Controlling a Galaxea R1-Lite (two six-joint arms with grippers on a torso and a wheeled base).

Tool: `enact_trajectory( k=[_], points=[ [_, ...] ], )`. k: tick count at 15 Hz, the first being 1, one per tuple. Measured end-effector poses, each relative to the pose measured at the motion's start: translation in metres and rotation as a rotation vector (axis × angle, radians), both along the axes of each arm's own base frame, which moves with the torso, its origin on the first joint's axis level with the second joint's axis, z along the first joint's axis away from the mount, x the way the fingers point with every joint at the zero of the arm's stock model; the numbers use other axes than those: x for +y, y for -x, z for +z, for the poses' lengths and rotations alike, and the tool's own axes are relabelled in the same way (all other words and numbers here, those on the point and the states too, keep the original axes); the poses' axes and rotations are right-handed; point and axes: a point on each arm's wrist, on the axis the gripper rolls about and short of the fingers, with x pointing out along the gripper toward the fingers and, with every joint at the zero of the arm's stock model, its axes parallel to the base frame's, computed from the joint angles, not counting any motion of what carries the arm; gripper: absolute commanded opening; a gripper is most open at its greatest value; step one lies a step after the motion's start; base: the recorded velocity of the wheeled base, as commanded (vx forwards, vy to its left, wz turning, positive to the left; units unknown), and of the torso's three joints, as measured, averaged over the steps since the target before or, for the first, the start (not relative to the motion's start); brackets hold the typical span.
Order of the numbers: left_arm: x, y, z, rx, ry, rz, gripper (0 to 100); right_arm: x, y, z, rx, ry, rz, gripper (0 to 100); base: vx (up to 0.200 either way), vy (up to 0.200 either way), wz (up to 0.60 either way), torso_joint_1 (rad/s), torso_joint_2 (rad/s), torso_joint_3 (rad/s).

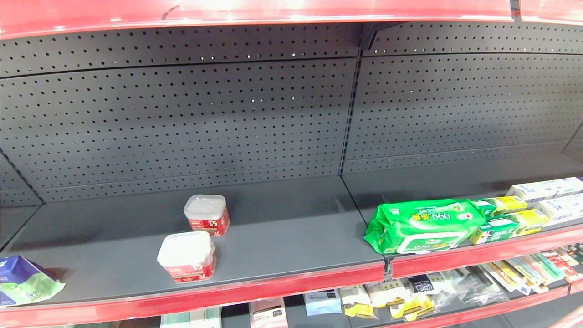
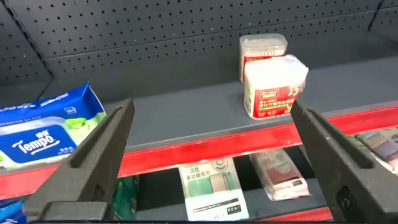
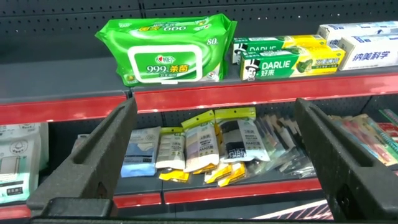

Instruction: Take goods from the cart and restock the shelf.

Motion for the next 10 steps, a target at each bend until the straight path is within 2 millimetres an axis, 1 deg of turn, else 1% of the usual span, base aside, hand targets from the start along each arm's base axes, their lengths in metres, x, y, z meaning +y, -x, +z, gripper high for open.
enact_trajectory(
  k=[6, 10],
  points=[
    [0.0000, 0.0002, -0.0005, -0.003, 0.001, 0.000, 100, 0.0000, -0.0001, -0.0004, 0.002, -0.002, 0.000, 100, 0.000, 0.000, 0.60, 0.004, 0.00, 0.004],
    [0.0000, 0.0002, -0.0010, -0.001, 0.005, -0.001, 100, 0.0000, -0.0001, -0.0003, 0.000, -0.002, -0.001, 100, 0.000, 0.000, 0.00, 0.000, 0.00, 0.000]
  ],
)
